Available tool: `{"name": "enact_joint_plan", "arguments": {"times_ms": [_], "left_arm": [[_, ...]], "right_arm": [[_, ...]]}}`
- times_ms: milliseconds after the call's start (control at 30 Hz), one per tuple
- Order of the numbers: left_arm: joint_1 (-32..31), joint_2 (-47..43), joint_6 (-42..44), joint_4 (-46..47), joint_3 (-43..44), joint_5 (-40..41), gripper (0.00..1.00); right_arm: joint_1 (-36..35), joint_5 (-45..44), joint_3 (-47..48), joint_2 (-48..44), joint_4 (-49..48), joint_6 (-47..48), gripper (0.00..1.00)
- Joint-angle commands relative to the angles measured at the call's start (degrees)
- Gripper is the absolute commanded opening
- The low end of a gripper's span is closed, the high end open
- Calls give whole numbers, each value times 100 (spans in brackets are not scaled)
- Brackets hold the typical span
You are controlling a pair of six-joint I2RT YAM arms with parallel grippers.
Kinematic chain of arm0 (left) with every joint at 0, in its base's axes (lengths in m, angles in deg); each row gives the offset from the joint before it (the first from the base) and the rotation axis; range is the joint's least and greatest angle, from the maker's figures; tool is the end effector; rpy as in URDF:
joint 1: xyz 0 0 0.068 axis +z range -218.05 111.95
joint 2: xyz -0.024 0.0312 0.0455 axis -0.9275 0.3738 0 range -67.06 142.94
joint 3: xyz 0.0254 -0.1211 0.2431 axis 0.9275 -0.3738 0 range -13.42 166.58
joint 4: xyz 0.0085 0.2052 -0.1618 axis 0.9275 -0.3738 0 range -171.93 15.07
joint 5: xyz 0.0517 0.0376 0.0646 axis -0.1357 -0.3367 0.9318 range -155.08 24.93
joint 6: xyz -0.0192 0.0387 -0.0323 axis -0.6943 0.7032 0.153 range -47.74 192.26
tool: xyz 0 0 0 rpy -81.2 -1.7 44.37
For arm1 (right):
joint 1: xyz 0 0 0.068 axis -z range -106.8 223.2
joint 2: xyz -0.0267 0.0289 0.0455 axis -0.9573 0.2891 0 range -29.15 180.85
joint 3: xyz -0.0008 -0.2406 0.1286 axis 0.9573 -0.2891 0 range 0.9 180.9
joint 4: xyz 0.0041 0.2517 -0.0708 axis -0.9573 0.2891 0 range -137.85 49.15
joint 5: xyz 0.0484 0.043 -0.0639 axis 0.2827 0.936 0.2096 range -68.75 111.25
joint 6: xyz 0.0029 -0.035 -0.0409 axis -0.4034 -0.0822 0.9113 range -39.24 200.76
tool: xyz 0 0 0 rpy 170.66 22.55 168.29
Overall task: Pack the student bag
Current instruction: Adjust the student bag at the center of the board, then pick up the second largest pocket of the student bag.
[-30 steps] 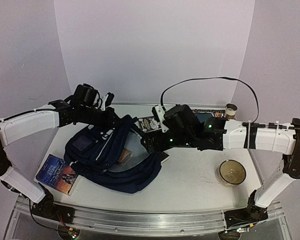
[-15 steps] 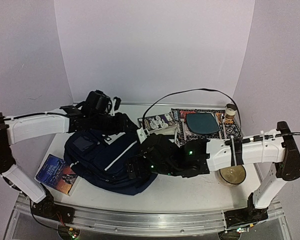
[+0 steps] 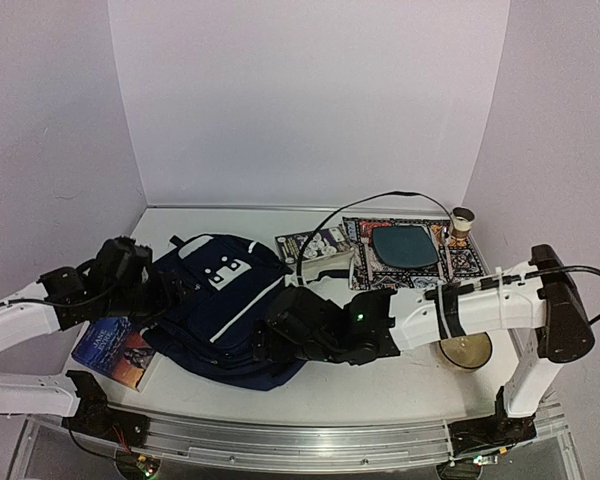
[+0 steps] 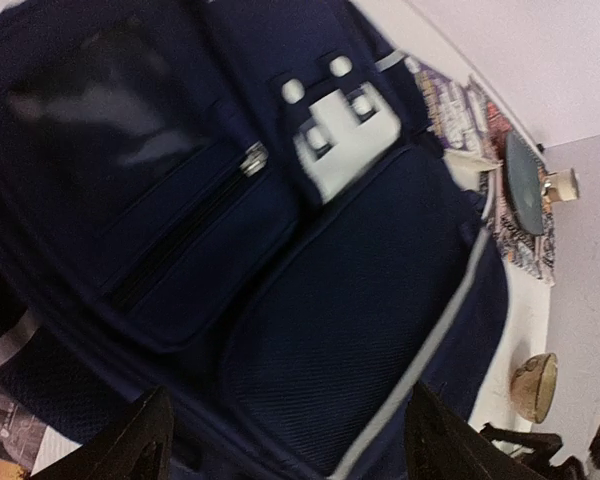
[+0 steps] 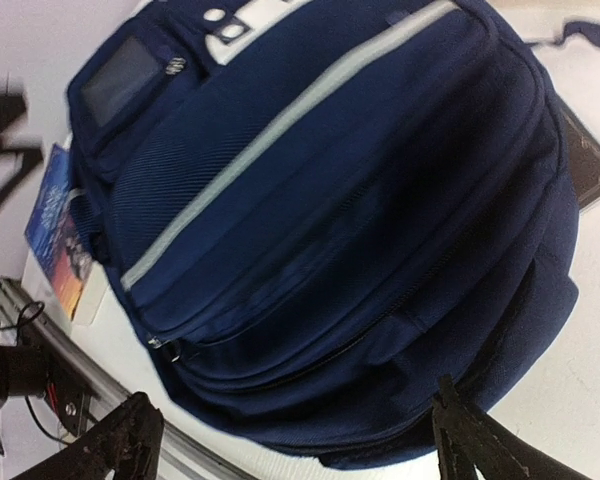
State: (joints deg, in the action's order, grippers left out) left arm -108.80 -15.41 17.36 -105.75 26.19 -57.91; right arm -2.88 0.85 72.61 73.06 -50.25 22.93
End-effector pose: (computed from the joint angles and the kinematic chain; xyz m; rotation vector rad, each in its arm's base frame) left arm 0.1457 -0.1197 0.2537 -0.3631 2.3894 -0.6794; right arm 0.1111 0.3970 0.2483 -0.1143 2.2090 1.0585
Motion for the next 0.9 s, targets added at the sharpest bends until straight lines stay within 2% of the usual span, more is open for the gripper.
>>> {"name": "enact_joint_plan", "arguments": {"times_ms": [0,100,267,367,500,567,733,867], "left_arm": [[15,-420,-969,-316,-703,-96,80],[15,-456,-1070,-218,-945,-229,79],[15,-368,-1266,369,-1333,-615,77],[15,-303,-1504,798,-1562,-891,74],[15,-268,-1870,1463,-1791,-1050,68],[11,-173,-2057,1871,-1888,-1122,65],[15,289,-2310,2562,-1975,-1193,57],[15,576,-2449,3077,-2009,-1134,39]], "right_arm": [[245,94,-131,310,126,-541,90],[466,298,-192,431,-135,-502,82],[856,562,-174,496,-556,-38,52],[994,552,-46,414,-568,345,28],[1191,519,28,268,-577,786,6],[1302,582,96,269,-584,1041,1],[1371,675,390,377,-595,1587,0],[1369,747,457,416,-581,1810,2]]}}
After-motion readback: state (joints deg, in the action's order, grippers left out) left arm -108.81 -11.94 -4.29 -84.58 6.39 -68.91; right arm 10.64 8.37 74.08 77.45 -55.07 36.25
